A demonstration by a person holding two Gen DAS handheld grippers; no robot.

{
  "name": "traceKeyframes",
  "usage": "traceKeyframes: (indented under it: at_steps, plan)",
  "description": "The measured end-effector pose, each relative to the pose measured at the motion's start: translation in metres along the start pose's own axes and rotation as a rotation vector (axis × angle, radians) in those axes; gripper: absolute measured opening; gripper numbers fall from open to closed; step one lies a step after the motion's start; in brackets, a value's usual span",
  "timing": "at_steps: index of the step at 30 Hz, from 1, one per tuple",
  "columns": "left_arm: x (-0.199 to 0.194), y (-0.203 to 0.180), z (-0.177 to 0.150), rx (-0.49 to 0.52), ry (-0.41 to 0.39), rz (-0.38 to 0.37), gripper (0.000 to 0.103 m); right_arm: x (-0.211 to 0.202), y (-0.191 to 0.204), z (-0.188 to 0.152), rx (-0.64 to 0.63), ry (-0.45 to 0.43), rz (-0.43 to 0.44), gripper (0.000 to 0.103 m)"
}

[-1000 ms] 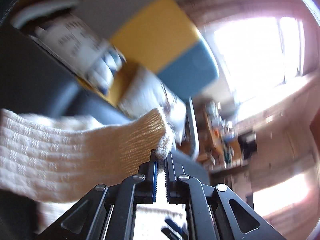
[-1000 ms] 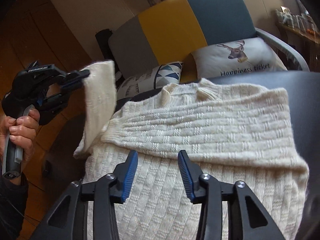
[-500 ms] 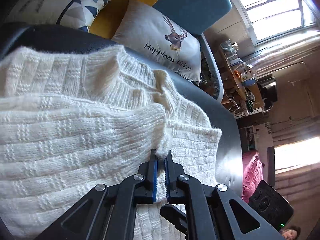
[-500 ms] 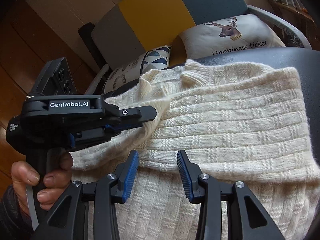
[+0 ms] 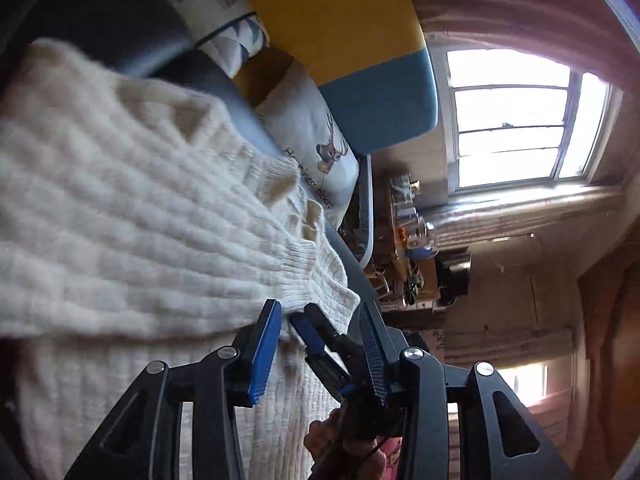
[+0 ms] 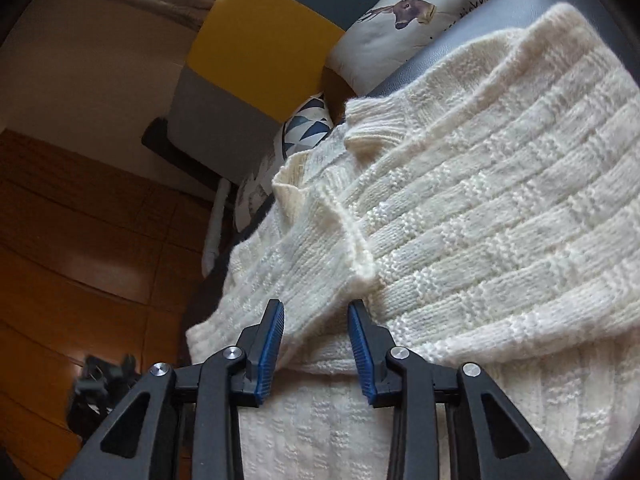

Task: Fold clothes
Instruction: 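Fold the held sleeve across the sweater body with the left gripper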

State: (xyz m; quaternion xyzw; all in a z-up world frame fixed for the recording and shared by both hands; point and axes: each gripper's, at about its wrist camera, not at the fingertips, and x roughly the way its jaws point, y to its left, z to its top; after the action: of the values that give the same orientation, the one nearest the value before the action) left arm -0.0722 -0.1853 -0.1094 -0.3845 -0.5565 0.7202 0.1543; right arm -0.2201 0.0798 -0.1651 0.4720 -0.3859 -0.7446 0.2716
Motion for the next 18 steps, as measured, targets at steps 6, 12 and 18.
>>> traceKeyframes:
  at_steps: [6, 12, 18]
  plan:
    - [-0.048, 0.054, -0.018, -0.163, -0.105, -0.079, 0.043, 0.025, 0.010, 0.002, -0.014, 0.035, -0.069, 0.024]
    - [-0.058, 0.074, -0.029, -0.282, -0.172, -0.180, 0.050, 0.029, 0.099, 0.002, -0.386, 0.053, -0.260, 0.006]
    - [-0.032, 0.067, -0.037, -0.355, -0.165, -0.236, 0.062, 0.025, 0.188, 0.016, -0.631, 0.042, -0.285, 0.006]
